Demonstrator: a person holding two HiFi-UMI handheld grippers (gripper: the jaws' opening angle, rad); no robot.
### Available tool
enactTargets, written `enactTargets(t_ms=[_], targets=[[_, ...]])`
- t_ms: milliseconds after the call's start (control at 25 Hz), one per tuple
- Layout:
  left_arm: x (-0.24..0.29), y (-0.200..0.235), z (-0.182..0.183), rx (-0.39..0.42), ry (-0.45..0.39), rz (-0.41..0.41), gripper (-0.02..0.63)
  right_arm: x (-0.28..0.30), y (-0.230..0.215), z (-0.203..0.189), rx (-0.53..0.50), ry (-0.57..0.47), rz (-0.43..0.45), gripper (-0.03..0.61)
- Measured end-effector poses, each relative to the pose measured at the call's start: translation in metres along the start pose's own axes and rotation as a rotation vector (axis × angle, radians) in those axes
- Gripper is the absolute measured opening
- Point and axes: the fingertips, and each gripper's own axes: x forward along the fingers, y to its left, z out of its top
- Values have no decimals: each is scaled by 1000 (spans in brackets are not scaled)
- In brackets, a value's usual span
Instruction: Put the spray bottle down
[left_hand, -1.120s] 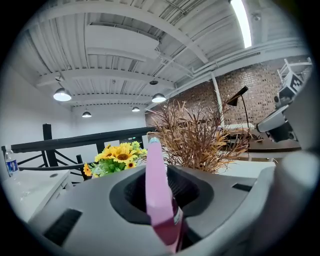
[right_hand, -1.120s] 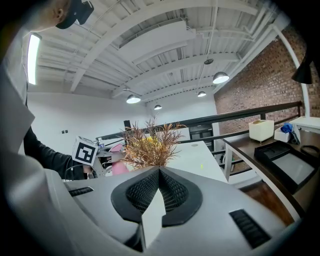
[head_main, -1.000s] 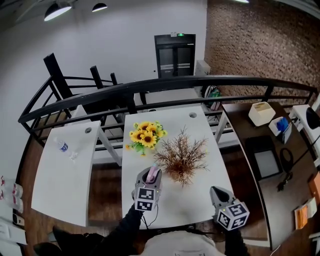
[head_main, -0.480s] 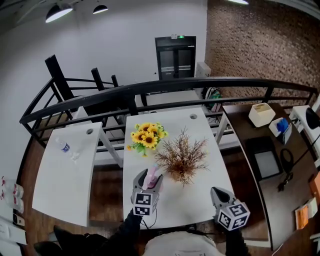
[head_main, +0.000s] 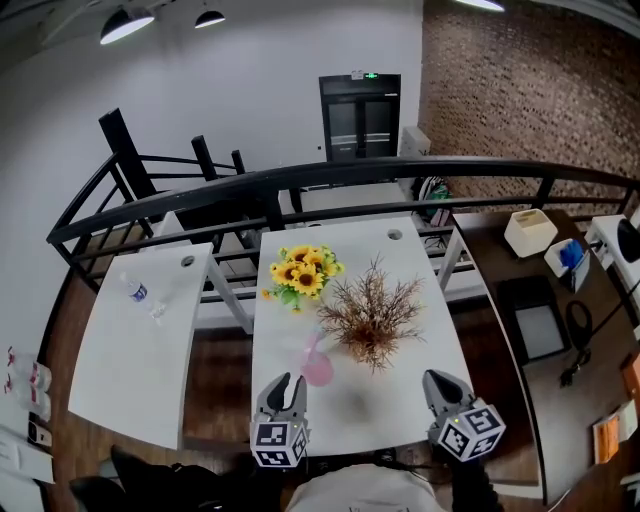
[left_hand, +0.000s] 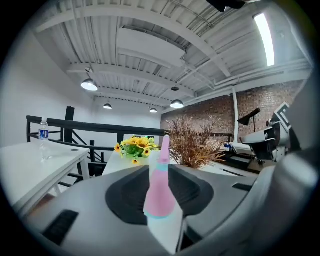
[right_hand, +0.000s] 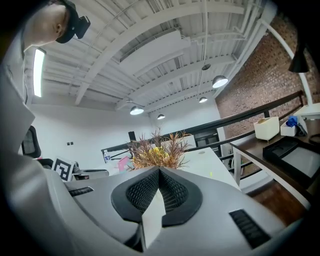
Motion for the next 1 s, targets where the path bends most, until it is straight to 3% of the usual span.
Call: enactTargets(t_ms=[160, 440, 1000], targets=[[-22, -9, -10, 22, 75, -26, -2, 3, 3, 4, -18, -9, 6, -20], [-29, -26, -7, -8, 102, -130, -2, 9, 8, -2, -31, 3, 7, -21], [-21, -42, -9, 43, 140, -187, -2, 16, 7, -9, -55, 37, 4, -21]])
